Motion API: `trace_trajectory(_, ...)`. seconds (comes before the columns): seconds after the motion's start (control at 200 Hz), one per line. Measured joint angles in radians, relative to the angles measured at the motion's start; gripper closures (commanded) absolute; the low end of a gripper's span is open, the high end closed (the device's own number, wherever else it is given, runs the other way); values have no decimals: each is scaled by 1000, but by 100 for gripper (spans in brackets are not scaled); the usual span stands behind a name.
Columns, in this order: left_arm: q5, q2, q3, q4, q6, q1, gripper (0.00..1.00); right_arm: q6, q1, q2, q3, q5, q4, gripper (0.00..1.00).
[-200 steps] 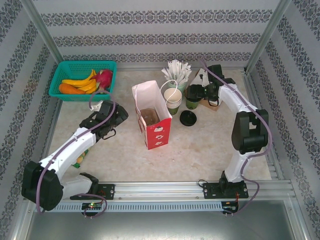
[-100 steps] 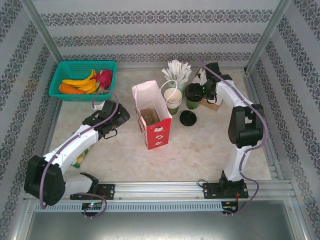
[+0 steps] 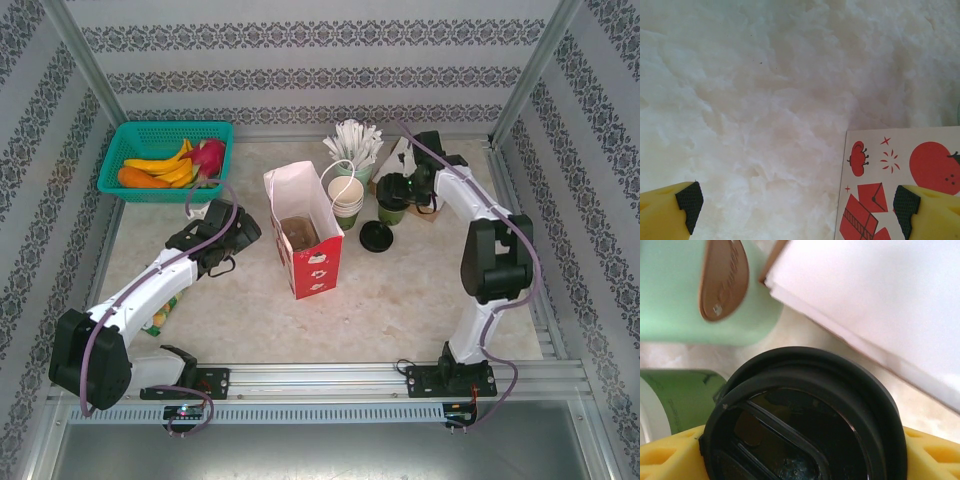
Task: Pack the takeout coffee
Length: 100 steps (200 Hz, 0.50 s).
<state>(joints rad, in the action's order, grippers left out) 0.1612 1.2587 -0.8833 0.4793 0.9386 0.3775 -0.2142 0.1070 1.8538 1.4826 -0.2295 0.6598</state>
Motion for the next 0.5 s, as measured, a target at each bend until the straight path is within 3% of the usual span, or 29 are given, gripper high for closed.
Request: trace_trajectory(0.5,-30,-13,2,-70,-21,0,1,-79,-7,-359,-373,55,44,23)
